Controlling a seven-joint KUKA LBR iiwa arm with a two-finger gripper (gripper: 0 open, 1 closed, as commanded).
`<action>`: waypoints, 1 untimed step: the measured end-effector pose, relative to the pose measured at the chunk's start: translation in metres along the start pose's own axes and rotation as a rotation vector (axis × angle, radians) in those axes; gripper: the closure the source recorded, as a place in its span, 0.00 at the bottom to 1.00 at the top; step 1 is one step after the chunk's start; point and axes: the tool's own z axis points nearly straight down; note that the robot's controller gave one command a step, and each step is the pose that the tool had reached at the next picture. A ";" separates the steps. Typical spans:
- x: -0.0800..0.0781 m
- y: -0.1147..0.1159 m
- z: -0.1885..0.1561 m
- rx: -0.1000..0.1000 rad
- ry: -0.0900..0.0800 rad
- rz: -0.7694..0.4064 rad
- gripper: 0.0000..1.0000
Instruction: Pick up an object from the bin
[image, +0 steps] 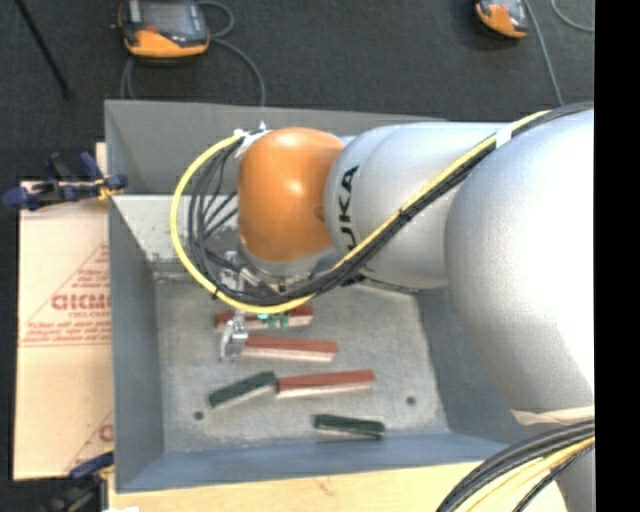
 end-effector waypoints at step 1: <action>-0.002 -0.001 -0.005 -0.001 -0.008 0.004 0.00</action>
Offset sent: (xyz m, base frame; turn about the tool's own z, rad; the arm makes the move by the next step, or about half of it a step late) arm 0.0231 -0.0832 -0.0782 -0.0236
